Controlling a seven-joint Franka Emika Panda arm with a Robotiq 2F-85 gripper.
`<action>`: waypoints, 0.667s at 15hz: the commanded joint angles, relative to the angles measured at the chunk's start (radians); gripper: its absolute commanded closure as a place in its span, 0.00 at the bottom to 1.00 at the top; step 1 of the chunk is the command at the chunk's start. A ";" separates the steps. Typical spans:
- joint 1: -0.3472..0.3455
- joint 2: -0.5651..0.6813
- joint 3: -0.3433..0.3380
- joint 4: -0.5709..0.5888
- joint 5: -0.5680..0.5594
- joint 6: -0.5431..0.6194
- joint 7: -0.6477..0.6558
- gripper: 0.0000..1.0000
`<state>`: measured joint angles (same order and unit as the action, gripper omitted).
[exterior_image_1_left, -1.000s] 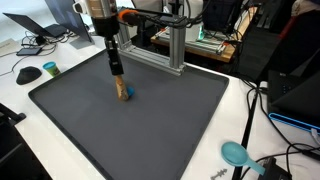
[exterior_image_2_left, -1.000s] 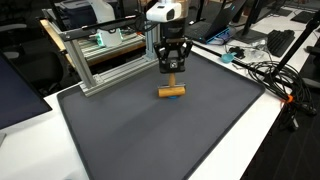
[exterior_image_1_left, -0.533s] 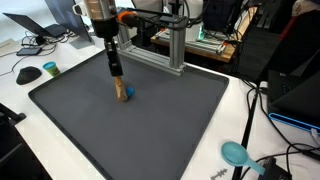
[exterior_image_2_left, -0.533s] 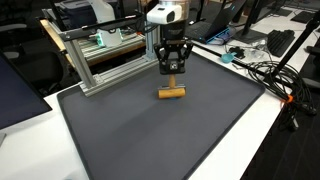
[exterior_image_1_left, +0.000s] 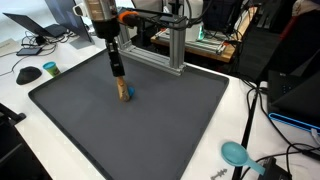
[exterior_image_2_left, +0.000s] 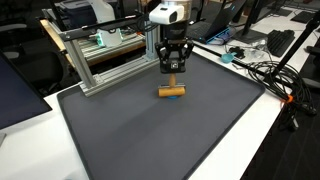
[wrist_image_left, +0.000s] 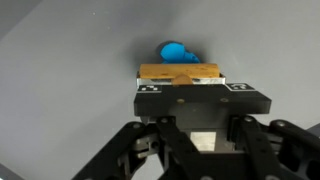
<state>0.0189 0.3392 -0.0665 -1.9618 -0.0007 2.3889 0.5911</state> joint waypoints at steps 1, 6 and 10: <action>0.020 0.041 -0.012 0.016 0.006 -0.036 0.016 0.77; 0.014 0.055 -0.009 0.022 0.015 -0.034 -0.001 0.77; 0.013 0.069 -0.013 0.029 0.011 -0.004 0.000 0.77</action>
<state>0.0206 0.3487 -0.0673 -1.9492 -0.0007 2.3788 0.5909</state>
